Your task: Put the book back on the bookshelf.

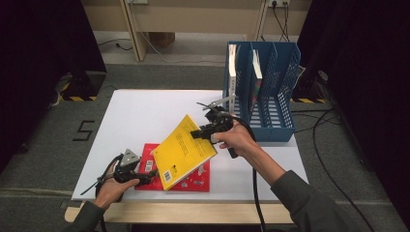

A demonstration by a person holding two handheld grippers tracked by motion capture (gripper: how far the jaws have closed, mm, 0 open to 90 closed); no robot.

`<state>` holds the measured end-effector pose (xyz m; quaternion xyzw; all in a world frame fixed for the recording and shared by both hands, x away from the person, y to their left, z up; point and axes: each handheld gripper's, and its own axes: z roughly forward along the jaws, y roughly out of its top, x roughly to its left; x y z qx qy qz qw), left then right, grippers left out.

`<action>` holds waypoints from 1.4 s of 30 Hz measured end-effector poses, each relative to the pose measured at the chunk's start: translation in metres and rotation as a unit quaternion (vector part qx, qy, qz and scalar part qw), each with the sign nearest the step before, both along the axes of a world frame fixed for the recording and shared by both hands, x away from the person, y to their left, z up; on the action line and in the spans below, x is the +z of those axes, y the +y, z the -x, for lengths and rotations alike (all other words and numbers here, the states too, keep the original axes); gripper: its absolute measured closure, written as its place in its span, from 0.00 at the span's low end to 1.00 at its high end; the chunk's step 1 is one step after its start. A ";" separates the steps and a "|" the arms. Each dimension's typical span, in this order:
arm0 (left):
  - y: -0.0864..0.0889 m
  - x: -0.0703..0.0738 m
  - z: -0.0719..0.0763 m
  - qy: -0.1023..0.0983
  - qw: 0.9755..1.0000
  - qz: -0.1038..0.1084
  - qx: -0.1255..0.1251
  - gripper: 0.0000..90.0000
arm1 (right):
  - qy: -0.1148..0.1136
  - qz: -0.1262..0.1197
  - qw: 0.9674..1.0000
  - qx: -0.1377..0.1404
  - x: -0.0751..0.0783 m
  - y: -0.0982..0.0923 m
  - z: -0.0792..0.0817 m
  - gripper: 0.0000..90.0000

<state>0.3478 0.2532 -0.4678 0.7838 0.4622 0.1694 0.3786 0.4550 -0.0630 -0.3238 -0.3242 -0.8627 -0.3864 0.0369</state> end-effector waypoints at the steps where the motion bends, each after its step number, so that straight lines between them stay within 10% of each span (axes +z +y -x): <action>1: 0.003 0.001 -0.001 -0.003 1.000 0.004 0.009 0.16 | -0.003 0.006 1.000 0.004 0.004 -0.001 -0.001 0.81; 6: 0.020 0.003 -0.006 -0.004 0.997 0.008 0.072 0.16 | -0.020 0.033 0.999 0.007 0.021 -0.008 0.003 0.81; 17: 0.035 -0.003 -0.011 0.011 0.995 -0.006 0.102 0.17 | -0.051 0.075 0.996 -0.001 0.048 -0.029 0.009 0.83; 28: 0.038 -0.005 -0.013 0.020 0.993 -0.011 0.118 0.17 | -0.078 0.167 0.983 -0.013 0.069 -0.055 0.017 0.83; 42: 0.044 -0.007 -0.014 0.030 0.992 -0.007 0.123 0.17 | -0.055 0.156 0.985 -0.038 0.066 -0.054 0.014 0.81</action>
